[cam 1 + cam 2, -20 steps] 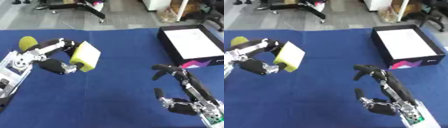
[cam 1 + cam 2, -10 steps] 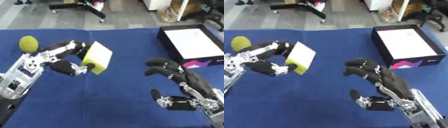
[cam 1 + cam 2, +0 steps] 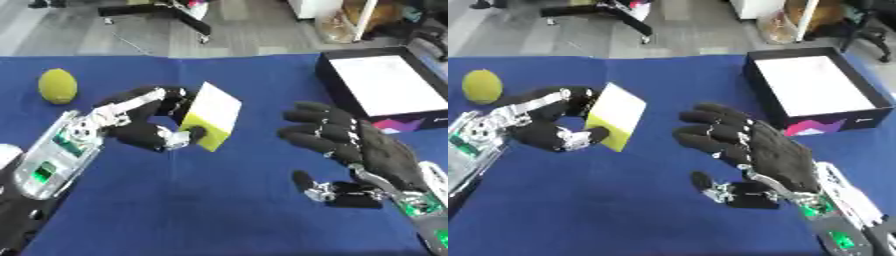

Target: Pick up the objects with one hand, pass them to the other hand, and then place them into the box on the other side of the table.

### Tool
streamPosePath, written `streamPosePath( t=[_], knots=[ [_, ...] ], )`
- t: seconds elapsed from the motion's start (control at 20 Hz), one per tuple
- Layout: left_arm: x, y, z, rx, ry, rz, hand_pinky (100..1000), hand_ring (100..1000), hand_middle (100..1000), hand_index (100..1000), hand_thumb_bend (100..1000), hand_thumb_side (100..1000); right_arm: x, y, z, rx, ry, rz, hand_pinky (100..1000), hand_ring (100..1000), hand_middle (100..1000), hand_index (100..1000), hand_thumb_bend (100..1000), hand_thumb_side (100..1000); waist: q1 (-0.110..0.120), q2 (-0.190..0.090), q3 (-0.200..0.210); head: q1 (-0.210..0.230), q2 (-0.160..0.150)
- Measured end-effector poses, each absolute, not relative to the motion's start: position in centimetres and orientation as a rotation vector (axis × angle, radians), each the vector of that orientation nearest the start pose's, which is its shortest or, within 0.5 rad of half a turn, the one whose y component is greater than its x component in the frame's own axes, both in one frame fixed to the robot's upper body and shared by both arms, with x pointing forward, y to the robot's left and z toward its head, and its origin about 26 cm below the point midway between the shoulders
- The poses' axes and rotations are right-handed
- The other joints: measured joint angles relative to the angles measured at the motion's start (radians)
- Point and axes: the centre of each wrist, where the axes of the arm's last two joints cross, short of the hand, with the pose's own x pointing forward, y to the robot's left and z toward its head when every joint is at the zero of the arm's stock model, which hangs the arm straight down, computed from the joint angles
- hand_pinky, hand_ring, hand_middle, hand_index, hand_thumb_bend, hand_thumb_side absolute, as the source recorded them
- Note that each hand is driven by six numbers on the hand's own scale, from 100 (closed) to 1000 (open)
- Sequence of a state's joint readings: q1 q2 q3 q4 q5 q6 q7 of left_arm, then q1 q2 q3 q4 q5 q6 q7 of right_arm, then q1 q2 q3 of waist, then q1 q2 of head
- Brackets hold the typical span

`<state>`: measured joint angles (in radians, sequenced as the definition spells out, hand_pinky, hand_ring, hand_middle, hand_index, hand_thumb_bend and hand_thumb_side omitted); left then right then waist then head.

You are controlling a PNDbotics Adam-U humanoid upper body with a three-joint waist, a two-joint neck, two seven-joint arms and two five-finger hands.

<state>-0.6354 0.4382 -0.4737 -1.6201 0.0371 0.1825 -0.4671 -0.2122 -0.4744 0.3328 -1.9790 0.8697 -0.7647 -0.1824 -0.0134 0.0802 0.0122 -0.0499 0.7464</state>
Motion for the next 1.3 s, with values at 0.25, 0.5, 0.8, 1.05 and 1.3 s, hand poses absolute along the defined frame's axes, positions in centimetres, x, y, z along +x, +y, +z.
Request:
streamPosePath(
  t=[0.25, 0.5, 0.8, 1.05, 1.3],
  knots=[
    [36.0, 14.7, 16.9, -0.346, -1.628, -1.242, 713, 577, 516, 621, 258, 432, 28.7, -21.2, 15.9, 0.544, 2.62, -1.475, 988, 978, 918, 1000, 194, 100, -0.002, 0.0, 0.001, 0.0, 0.0],
    [35.8, 13.6, 16.9, -0.423, -1.629, -1.205, 715, 580, 519, 624, 258, 433, 28.8, -20.5, 16.2, 0.596, 2.613, -1.445, 988, 978, 916, 1000, 224, 100, -0.004, 0.0, 0.002, 0.0, 0.0],
    [35.5, 12.7, 16.9, -0.471, -1.624, -1.209, 714, 579, 518, 624, 257, 431, 28.9, -19.9, 16.5, 0.603, 2.614, -1.419, 985, 973, 903, 1000, 215, 100, -0.006, 0.0, 0.003, 0.0, 0.0],
    [35.4, 12.1, 16.9, -0.504, -1.625, -1.204, 713, 578, 517, 621, 254, 432, 28.9, -19.6, 16.6, 0.594, 2.627, -1.412, 983, 970, 897, 1000, 203, 100, -0.007, 0.0, 0.006, 0.0, 0.0],
    [35.3, 11.5, 17.1, -0.535, -1.634, -1.201, 713, 578, 517, 621, 254, 434, 28.9, -19.5, 16.7, 0.583, 2.633, -1.414, 980, 966, 890, 1000, 192, 100, -0.008, 0.0, 0.006, -0.001, 0.0]
  ],
)
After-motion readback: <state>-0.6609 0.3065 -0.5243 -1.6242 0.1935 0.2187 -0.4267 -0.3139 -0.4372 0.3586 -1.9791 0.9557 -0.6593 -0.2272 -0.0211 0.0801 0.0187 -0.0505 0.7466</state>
